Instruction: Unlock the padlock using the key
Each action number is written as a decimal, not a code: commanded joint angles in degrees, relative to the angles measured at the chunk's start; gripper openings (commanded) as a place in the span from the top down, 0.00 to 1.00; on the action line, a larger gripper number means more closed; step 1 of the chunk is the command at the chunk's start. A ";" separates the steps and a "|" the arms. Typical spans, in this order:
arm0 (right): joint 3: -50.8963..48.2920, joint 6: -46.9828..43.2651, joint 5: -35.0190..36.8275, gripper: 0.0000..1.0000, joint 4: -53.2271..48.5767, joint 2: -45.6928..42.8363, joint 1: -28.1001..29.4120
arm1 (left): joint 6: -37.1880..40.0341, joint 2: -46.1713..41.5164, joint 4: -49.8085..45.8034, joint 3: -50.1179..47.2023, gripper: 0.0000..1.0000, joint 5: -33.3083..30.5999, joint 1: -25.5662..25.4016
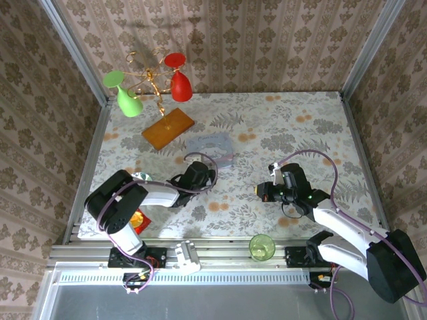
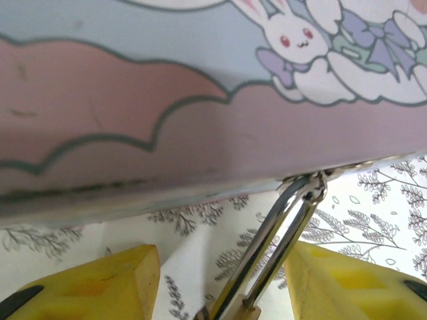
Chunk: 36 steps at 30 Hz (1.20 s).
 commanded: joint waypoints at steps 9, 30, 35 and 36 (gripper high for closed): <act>-0.28 -1.53 1.73 1.00 -1.33 -0.74 -0.43 | 3.36 0.51 -0.95 1.85 0.45 4.39 -3.92; -0.37 -1.40 2.38 1.00 -1.55 -0.91 -0.57 | -3.26 5.57 19.63 -5.30 0.64 6.85 -2.73; -0.34 -1.24 2.59 1.00 -1.41 -0.58 -0.62 | -3.30 5.13 20.40 -5.60 0.62 8.24 -3.21; -0.33 -1.32 2.54 1.00 -1.49 -0.56 -0.58 | -3.41 5.24 20.78 -5.78 0.62 8.94 -3.18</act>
